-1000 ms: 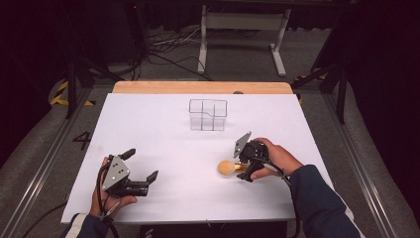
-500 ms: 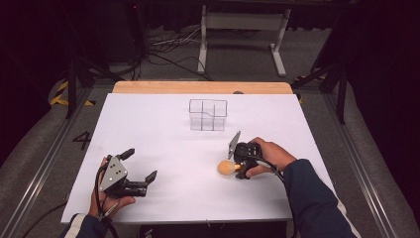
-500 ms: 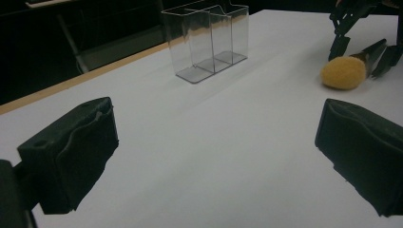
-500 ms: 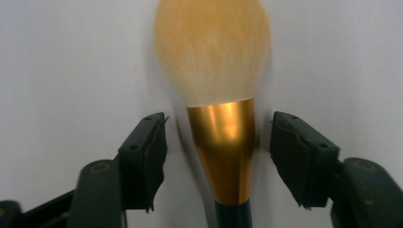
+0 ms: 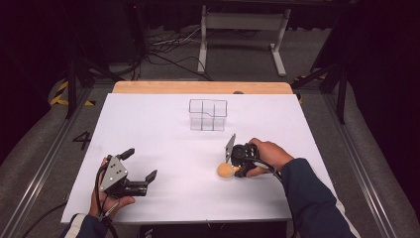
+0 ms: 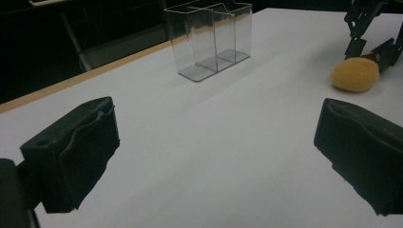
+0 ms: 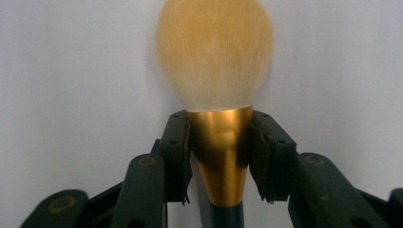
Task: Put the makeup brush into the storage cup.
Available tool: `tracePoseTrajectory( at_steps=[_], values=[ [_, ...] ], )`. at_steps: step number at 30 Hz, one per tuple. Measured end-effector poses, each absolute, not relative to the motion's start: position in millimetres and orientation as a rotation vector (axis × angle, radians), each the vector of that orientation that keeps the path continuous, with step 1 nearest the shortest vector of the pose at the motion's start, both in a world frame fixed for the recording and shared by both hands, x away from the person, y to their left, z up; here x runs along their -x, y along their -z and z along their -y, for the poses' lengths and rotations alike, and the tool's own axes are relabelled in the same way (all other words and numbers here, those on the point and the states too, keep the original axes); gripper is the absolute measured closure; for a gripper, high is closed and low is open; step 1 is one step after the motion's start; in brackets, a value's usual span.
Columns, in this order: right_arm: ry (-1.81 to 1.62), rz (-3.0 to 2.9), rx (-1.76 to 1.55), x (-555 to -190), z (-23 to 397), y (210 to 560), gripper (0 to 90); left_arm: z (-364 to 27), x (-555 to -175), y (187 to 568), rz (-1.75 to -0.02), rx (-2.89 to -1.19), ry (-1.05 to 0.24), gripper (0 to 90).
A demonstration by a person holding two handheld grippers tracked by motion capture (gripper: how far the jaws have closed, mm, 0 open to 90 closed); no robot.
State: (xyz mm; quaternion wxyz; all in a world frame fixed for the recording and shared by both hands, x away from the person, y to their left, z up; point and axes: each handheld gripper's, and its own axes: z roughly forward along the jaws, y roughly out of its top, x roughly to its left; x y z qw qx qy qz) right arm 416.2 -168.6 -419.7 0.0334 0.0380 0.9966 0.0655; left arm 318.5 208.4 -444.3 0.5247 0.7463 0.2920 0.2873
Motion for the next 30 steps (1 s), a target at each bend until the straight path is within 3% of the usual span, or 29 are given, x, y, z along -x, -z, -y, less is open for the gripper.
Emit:
tracePoseTrajectory(
  at_steps=[8,30],
  values=[
    [-0.313,-3.007,-0.133,-408.3,178.0,418.0,62.4,-208.8,-318.1,444.1,-0.702,-1.781,-0.691,2.0],
    [-1.106,-2.608,-0.397,-389.1,244.9,367.0,62.5,-209.4,-317.7,443.8,-0.708,-1.777,-0.697,2.0]
  ],
)
